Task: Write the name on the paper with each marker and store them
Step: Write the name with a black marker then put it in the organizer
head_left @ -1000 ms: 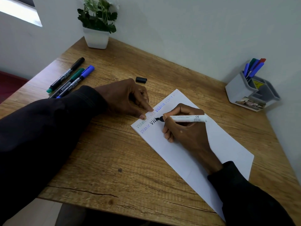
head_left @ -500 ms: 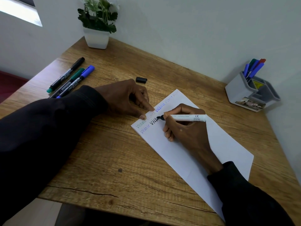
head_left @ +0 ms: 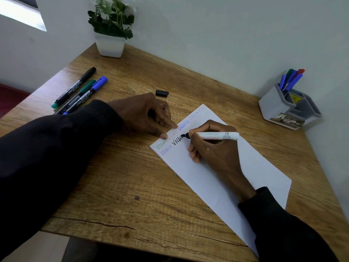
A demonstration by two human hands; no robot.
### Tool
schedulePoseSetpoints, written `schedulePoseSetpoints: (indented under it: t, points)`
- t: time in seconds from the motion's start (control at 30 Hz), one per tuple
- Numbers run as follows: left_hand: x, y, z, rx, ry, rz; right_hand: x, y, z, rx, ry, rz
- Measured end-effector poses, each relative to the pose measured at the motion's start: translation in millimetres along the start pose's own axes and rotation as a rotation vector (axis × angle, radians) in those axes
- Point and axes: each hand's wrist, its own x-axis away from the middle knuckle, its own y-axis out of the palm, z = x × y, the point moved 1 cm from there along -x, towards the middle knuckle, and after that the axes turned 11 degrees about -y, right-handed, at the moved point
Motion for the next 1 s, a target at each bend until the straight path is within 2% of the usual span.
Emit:
schedulePoseSetpoints:
  t: [1.0]
  points:
    - [-1.1,0.1,-0.3,-0.067,0.001,0.013,-0.3,0.2,0.2,-0.007,0.010,0.078]
